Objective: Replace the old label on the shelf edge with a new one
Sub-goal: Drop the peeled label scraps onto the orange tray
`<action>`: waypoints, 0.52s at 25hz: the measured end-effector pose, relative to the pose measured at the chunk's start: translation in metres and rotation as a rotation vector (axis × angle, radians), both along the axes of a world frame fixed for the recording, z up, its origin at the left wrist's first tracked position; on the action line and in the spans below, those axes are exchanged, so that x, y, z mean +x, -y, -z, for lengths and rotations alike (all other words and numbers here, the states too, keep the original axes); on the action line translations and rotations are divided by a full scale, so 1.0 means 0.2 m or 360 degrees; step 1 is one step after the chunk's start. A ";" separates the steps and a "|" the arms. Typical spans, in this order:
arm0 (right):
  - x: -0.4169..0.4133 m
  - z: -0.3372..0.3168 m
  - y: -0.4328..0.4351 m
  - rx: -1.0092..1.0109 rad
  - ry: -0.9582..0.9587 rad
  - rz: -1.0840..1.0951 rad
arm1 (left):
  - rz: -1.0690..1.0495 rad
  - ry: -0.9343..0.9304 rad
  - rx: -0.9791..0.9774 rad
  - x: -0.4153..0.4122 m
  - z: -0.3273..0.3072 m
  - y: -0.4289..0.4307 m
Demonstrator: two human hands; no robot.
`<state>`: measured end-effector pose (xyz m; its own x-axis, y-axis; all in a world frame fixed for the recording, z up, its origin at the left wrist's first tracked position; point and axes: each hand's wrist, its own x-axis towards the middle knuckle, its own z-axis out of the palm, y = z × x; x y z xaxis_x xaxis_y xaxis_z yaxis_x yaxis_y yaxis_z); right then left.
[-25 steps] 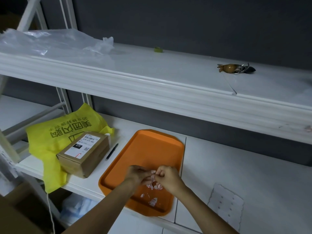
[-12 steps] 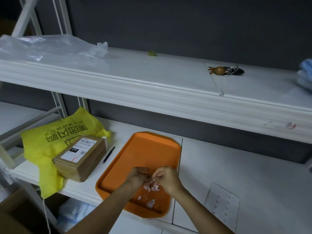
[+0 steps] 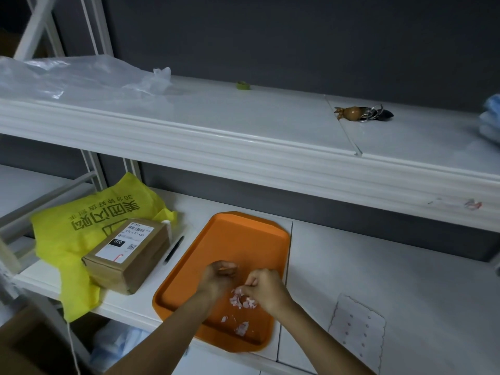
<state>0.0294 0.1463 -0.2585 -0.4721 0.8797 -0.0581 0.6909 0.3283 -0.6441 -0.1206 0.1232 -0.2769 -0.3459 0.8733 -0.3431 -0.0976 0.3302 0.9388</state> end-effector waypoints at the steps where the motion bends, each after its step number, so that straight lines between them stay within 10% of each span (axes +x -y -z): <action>1: 0.00 0.00 0.00 -0.0001 0.0024 -0.0007 | 0.0026 -0.0050 0.0001 -0.01 0.00 0.00; 7: 0.02 0.01 0.00 0.0041 0.0044 -0.0074 | 0.0058 -0.0486 -0.0124 0.00 -0.03 0.03; 13: 0.05 0.02 0.00 -0.0033 0.0105 -0.0127 | 0.0204 0.0129 -0.0216 0.03 -0.10 0.01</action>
